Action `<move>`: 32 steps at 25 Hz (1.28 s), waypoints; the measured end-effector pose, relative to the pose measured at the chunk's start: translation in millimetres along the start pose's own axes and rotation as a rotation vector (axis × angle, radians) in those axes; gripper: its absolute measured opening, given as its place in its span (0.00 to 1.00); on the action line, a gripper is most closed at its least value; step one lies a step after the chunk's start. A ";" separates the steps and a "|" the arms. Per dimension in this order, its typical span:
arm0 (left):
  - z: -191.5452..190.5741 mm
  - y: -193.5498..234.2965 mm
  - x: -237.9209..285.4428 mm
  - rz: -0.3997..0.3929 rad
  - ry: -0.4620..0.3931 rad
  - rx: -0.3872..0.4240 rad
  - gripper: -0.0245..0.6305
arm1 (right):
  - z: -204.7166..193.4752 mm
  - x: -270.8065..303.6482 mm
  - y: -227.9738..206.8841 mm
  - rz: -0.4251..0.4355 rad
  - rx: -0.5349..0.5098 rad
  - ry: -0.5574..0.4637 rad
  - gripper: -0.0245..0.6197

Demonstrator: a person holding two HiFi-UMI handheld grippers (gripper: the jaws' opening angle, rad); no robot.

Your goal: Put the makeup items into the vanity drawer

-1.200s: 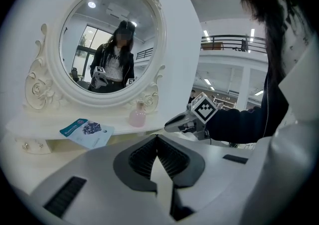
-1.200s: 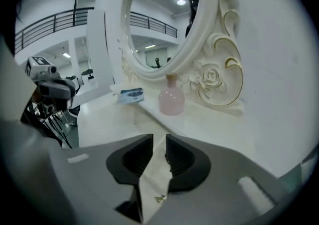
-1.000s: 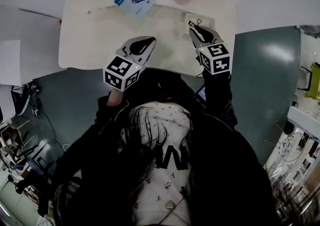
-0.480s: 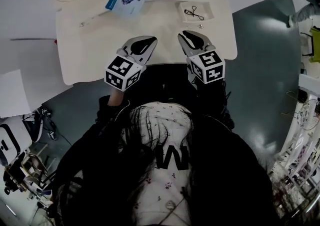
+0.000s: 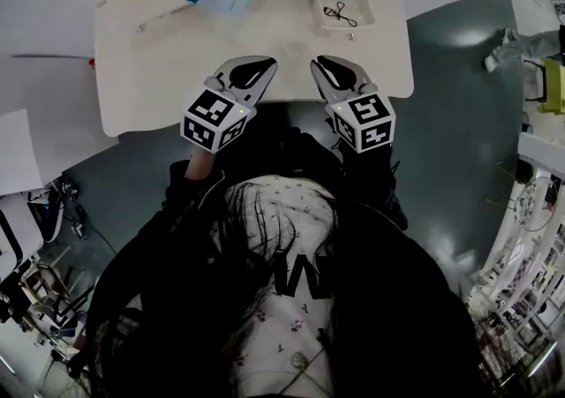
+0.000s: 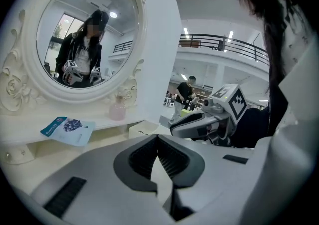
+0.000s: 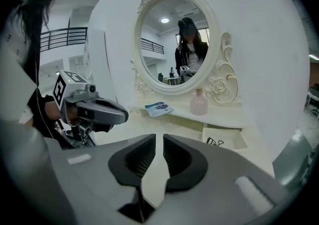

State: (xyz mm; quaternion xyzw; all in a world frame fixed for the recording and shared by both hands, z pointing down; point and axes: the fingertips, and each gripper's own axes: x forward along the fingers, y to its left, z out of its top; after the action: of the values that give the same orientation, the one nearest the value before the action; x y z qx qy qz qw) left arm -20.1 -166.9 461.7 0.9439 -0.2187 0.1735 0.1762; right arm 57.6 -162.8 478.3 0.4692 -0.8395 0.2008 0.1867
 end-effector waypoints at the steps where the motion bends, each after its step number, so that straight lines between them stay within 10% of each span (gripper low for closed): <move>1: 0.5 -2.9 -0.9 0.015 -0.007 -0.004 0.04 | -0.5 -2.1 1.0 0.011 -0.014 0.001 0.13; 32: -77.1 -202.4 -40.4 0.212 -0.032 -0.032 0.04 | -105.3 -151.5 74.5 0.165 -0.183 -0.008 0.06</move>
State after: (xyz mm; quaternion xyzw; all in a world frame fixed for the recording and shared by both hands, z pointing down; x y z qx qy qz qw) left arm 22.5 49.3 461.0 0.9153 -0.3227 0.1727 0.1684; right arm 80.7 34.9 479.7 0.3805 -0.8906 0.1363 0.2084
